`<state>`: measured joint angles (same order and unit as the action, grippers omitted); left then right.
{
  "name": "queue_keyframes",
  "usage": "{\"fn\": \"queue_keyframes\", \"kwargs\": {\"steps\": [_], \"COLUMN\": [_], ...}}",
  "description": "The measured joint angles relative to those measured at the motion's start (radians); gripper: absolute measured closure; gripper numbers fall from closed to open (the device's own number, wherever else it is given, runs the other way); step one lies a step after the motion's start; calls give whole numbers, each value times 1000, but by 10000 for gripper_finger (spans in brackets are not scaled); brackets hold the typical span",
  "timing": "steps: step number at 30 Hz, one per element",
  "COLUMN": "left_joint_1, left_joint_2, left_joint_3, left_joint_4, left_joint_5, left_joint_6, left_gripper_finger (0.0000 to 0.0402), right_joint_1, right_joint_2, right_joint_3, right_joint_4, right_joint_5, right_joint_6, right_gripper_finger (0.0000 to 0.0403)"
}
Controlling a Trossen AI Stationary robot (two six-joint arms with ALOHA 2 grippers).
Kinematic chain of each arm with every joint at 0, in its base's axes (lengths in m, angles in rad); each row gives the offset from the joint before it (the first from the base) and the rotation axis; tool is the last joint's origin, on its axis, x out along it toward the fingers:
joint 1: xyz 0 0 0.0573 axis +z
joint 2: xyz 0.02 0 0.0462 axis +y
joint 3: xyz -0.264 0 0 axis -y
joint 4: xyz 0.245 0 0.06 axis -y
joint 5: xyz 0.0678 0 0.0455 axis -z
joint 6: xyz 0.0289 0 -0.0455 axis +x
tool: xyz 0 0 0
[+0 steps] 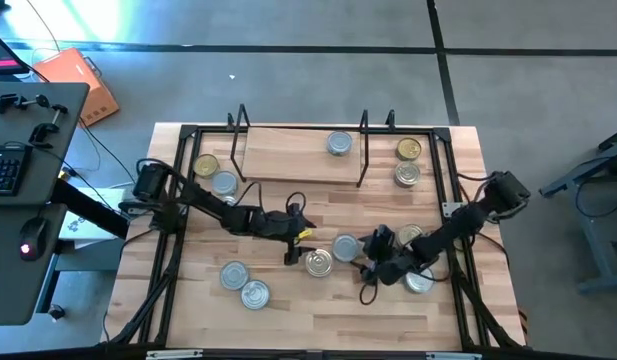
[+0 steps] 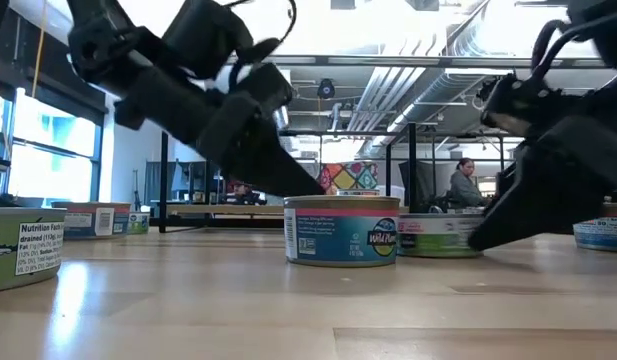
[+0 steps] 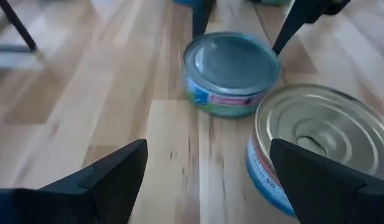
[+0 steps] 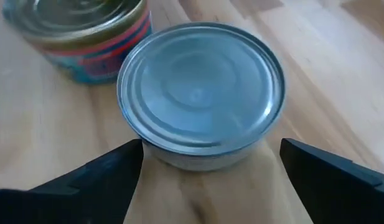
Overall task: Stack canned seafood by type on shelf
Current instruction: Adjust the cans
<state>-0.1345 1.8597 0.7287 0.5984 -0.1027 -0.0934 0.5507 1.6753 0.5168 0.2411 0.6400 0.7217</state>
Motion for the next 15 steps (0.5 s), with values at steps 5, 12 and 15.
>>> {"fn": "queue_keyframes", "kwargs": {"steps": [5,12,15], "left_joint_1": [35,44,44], "left_joint_2": [43,21,3], "left_joint_3": [2,-1,-14], "left_joint_4": [50,18,-17], "left_joint_5": [51,49,18], "left_joint_6": [-3,94,133], "left_gripper_finger": [67,67,67], "right_joint_1": [-79,-191,-246], "right_joint_2": [58,101,114], "right_joint_3": [0,0,0], "right_joint_4": [121,262,315], "right_joint_5": [-8,-35,-105], "right_joint_6": [-168,-350,-409], "right_gripper_finger": [29,29,29]}}
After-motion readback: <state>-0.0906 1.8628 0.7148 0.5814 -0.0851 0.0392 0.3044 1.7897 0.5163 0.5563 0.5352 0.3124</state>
